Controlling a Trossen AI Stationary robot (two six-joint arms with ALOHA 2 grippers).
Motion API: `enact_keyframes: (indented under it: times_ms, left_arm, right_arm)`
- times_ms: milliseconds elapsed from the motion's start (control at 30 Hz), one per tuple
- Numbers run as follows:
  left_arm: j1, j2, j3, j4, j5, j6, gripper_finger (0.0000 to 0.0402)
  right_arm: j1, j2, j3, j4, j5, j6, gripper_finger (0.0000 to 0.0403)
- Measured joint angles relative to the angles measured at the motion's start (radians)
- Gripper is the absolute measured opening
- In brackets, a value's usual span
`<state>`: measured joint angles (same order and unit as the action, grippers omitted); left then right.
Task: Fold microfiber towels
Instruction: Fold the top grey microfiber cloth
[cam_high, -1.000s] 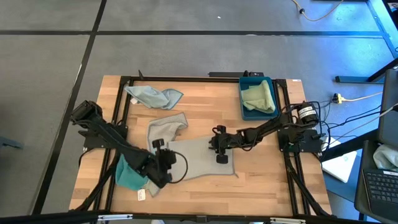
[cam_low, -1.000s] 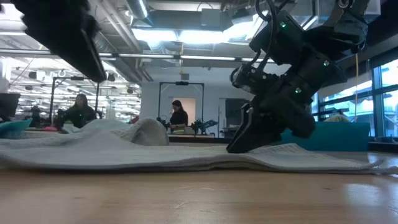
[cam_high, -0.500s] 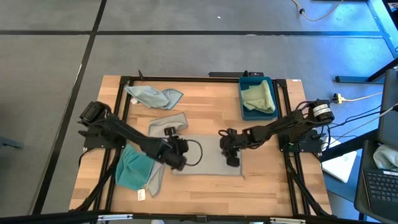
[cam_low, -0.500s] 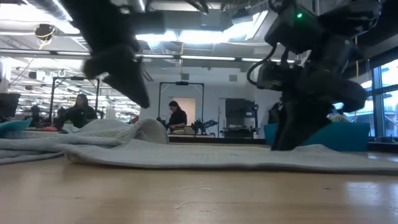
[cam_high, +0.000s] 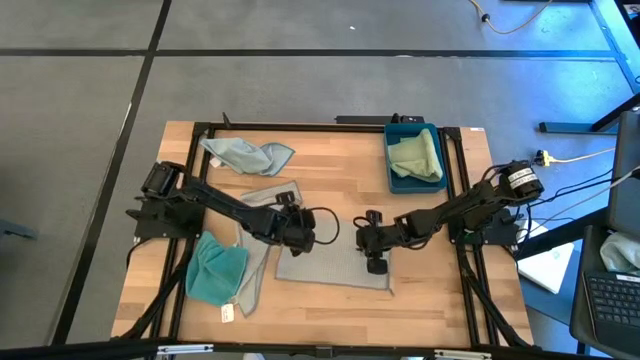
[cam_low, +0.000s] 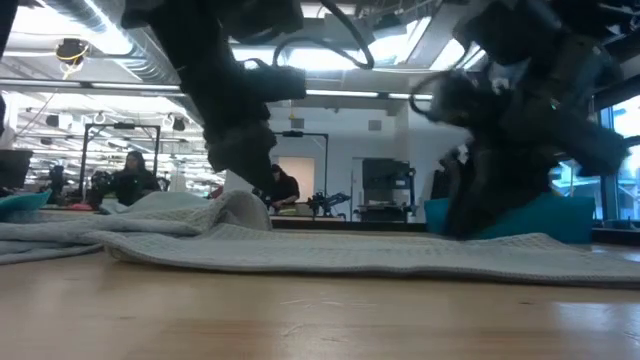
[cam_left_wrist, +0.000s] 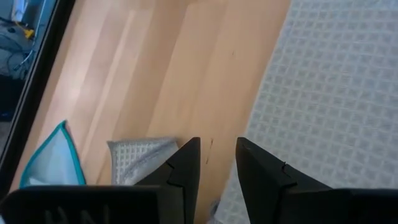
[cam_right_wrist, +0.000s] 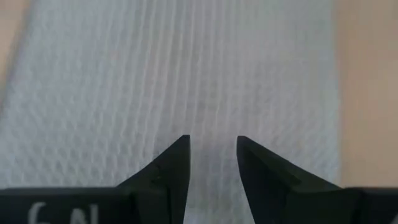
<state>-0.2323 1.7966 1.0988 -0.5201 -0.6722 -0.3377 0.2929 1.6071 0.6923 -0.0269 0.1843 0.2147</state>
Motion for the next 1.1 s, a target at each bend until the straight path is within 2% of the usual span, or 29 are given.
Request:
enact_keyframes:
  times_ms: [100,200,400,533,667,833,900,1033,1100]
  left_arm:
    - [0.006,0.0,0.0,0.04,0.001,0.012,0.0096]
    - [0.004,0.0,0.0,0.085,0.031,0.095,0.0096]
    - [0.002,0.0,0.0,0.184,0.245,0.385,0.0096]
    - [0.033,-0.005,0.0,0.178,0.251,0.471,0.0096]
    - [0.085,-0.044,0.0,0.109,0.24,0.479,0.0096]
    - [0.14,-0.067,0.0,0.059,0.299,0.522,0.0096]
    - [0.175,-0.075,0.001,0.028,0.429,0.54,0.0096]
    - [0.26,-0.079,0.0,-0.035,0.828,0.519,0.0096]
    - [0.299,-0.079,0.0,-0.094,0.918,0.506,0.0096]
  right_arm:
    - [0.0,-0.023,0.007,0.004,0.046,-0.011,0.0134]
    - [0.001,-0.037,0.007,0.01,0.054,-0.01,0.0134]
    - [0.001,-0.039,0.007,0.036,0.055,-0.025,0.0134]
    - [-0.001,-0.077,0.016,0.014,0.056,-0.03,0.0134]
    - [0.013,-0.145,0.04,-0.081,0.018,0.06,0.0134]
    - [0.086,-0.211,0.042,-0.213,-0.002,0.122,0.0134]
    - [0.11,-0.222,0.042,-0.24,0.003,0.116,0.0134]
    - [0.133,-0.217,0.041,-0.222,0.006,0.094,0.0134]
    - [0.138,-0.21,0.035,-0.194,0.006,0.089,0.0134]
